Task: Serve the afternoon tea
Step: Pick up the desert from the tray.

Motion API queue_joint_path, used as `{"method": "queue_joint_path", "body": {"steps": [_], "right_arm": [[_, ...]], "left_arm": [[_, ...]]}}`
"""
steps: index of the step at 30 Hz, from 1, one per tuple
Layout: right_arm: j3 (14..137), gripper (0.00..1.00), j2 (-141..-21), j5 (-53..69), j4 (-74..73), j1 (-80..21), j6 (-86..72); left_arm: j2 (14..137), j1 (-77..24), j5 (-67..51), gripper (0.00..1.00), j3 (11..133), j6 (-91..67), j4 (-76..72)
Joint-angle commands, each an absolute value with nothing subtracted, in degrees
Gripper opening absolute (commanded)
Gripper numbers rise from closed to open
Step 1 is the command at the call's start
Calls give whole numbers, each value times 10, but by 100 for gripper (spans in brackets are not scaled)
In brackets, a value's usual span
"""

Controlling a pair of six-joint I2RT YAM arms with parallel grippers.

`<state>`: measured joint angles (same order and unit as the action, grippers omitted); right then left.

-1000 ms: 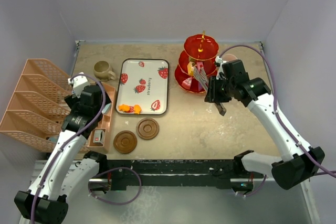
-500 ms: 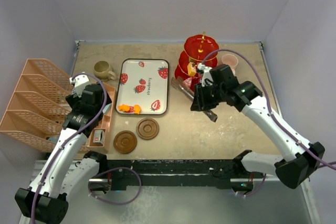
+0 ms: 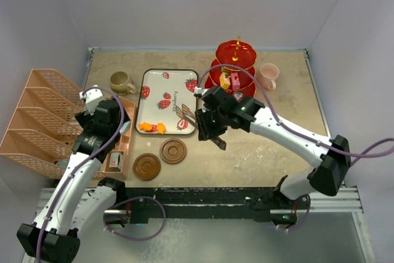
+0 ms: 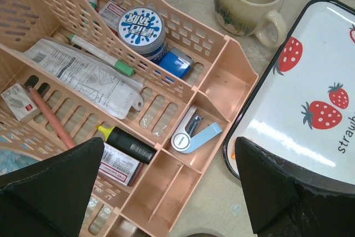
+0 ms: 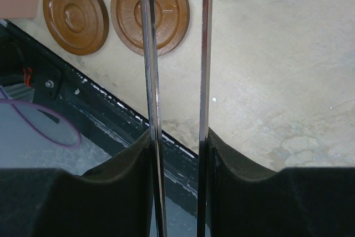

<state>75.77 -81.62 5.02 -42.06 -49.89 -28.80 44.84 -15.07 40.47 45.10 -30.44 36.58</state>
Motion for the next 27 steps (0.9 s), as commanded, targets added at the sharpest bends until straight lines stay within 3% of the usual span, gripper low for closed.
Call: {"method": "queue_joint_path", "body": {"steps": [1, 13, 27], "right_arm": [[808, 38, -857, 2, -414, -542, -307], [903, 40, -1010, -36, -420, -628, -314], [970, 41, -1091, -85, -449, -633, -318]], "left_arm": [[443, -149, 429, 99, 469, -310, 365], [438, -149, 434, 99, 469, -314, 371], [445, -149, 438, 99, 471, -315, 373]]}}
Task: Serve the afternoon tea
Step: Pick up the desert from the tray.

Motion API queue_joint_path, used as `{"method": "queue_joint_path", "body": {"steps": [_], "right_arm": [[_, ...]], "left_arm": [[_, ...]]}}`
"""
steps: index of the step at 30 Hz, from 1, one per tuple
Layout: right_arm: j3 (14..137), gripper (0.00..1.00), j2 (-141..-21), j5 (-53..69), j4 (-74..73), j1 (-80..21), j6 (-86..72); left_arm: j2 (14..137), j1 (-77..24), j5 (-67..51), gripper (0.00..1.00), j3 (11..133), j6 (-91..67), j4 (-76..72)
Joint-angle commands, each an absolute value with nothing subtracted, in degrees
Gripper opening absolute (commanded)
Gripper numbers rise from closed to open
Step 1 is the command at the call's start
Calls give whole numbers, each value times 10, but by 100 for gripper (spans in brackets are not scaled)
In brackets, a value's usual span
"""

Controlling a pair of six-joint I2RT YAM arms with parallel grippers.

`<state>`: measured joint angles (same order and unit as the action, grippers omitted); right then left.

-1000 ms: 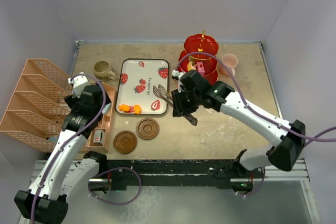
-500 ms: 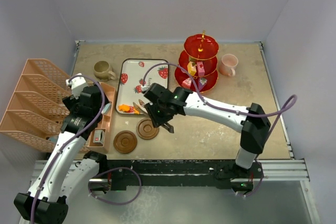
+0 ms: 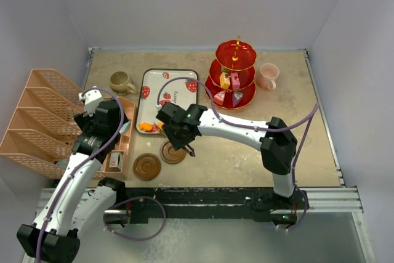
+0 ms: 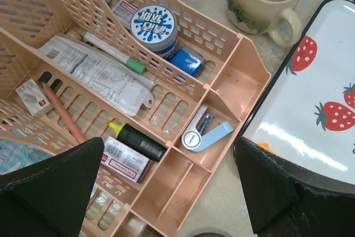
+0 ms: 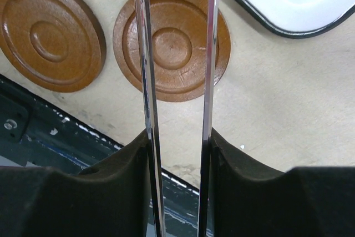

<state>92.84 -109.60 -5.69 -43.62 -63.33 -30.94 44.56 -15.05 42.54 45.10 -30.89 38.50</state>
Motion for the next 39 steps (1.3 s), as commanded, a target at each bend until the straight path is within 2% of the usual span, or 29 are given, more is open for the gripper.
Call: {"method": "queue_joint_path", "body": {"steps": [1, 13, 29, 35, 39], "right_arm": [[971, 41, -1094, -81, -449, -633, -317], [978, 46, -1129, -50, -440, -632, -311], [953, 44, -1114, -77, -453, -611, -306], [944, 38, -1100, -80, -445, -601, -306], [938, 38, -1092, -81, -447, -592, -298]], "left_arm": [[446, -149, 438, 99, 471, -314, 373], [446, -149, 438, 99, 471, -314, 374], [455, -149, 431, 99, 470, -312, 373], [455, -149, 431, 99, 471, -312, 373], [458, -149, 428, 99, 470, -310, 372]]}}
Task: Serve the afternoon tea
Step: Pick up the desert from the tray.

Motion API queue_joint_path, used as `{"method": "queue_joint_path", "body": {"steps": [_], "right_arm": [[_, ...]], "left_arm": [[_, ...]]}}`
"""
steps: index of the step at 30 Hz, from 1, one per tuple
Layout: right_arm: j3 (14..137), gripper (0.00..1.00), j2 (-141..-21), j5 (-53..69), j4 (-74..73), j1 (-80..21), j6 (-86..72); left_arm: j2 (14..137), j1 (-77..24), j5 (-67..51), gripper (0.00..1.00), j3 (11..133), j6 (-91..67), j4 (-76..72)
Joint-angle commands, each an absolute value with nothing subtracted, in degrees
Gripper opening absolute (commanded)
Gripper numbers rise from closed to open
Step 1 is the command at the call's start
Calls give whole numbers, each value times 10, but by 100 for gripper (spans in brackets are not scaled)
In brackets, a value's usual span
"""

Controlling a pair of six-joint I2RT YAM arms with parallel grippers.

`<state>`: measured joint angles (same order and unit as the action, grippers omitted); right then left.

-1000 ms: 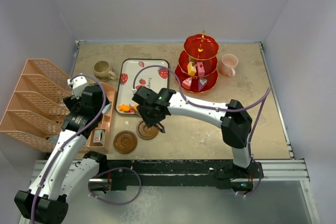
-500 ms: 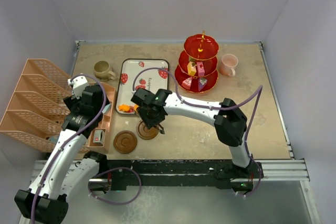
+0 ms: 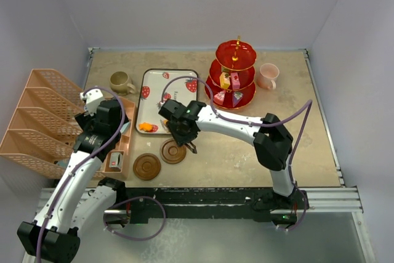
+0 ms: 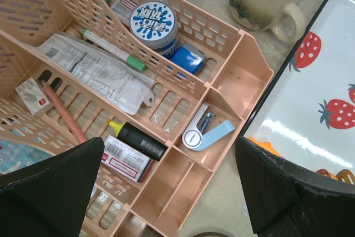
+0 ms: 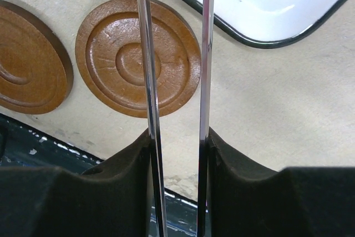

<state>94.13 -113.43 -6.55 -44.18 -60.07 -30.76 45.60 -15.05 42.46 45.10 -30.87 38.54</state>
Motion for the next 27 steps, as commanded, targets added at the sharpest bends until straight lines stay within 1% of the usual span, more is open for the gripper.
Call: {"method": "queue_joint_path", "body": {"steps": [1, 3, 6, 17, 27], "right_arm": [[937, 39, -1092, -81, -448, -591, -297], [934, 44, -1090, -82, -450, -591, -297], [931, 45, -1088, -74, -452, -591, -295], [912, 45, -1087, -70, -452, -592, -266], [927, 45, -1090, -66, -457, -593, -252]], "left_arm": [[459, -149, 427, 99, 471, -310, 372], [461, -149, 426, 99, 471, -310, 373], [461, -149, 426, 100, 471, -310, 373], [469, -149, 422, 99, 471, -308, 371], [463, -149, 425, 99, 471, -309, 372]]}}
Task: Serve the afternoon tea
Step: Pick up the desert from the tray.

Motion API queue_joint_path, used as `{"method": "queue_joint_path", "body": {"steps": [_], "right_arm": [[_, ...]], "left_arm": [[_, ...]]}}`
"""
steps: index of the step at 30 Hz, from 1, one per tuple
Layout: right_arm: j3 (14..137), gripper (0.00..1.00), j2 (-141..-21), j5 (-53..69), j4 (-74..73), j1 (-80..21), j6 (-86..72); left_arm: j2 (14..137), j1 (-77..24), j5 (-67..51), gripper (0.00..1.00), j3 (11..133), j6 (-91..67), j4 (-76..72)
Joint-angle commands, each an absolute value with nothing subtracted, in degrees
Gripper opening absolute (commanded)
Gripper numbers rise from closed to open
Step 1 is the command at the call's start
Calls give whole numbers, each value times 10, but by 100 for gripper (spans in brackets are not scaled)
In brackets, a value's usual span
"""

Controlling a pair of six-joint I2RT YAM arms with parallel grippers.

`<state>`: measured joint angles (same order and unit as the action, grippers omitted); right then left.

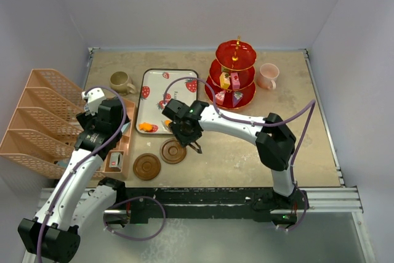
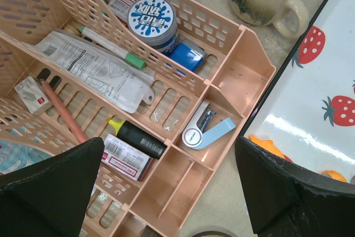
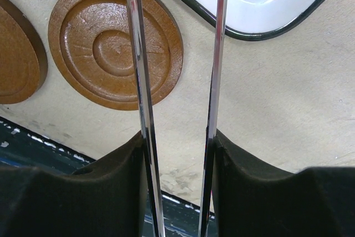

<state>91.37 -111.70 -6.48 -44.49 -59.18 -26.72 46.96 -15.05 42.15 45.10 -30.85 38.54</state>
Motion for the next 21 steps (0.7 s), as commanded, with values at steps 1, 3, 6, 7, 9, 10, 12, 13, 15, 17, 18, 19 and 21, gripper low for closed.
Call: {"method": "queue_joint_path", "body": {"steps": [1, 3, 6, 7, 9, 10, 12, 13, 15, 17, 18, 19, 21], "right_arm": [[928, 45, -1090, -69, -460, -593, -251], [929, 44, -1088, -82, -465, -593, -253], [932, 43, -1085, -93, -471, -593, -257], [932, 43, -1084, -93, -472, -593, -259], [932, 43, -1082, -91, -471, -594, -258], [931, 44, -1083, -89, -472, -594, -258], [932, 45, -1089, -92, -476, -595, -255], [933, 45, -1092, -99, -480, -596, -256], [936, 44, -1095, -105, -487, -599, -256], [937, 42, -1090, -103, -485, -600, -255], [937, 41, -1088, -102, -485, -600, -256], [938, 40, -1086, -102, -487, -600, -256], [939, 37, -1084, -110, -489, -600, -258]], "left_arm": [[464, -149, 426, 99, 471, -309, 372], [466, -149, 426, 99, 471, -309, 373], [467, -149, 425, 99, 471, -309, 373], [466, -149, 425, 99, 470, -309, 373], [467, -149, 424, 99, 470, -309, 371], [467, -149, 423, 99, 470, -308, 370], [469, -149, 422, 99, 471, -307, 371], [470, -149, 422, 99, 471, -308, 372], [468, -149, 425, 100, 472, -309, 374], [464, -149, 427, 100, 471, -310, 374], [462, -149, 427, 100, 470, -310, 373], [461, -149, 426, 100, 470, -310, 372], [463, -149, 425, 100, 470, -309, 372]]}}
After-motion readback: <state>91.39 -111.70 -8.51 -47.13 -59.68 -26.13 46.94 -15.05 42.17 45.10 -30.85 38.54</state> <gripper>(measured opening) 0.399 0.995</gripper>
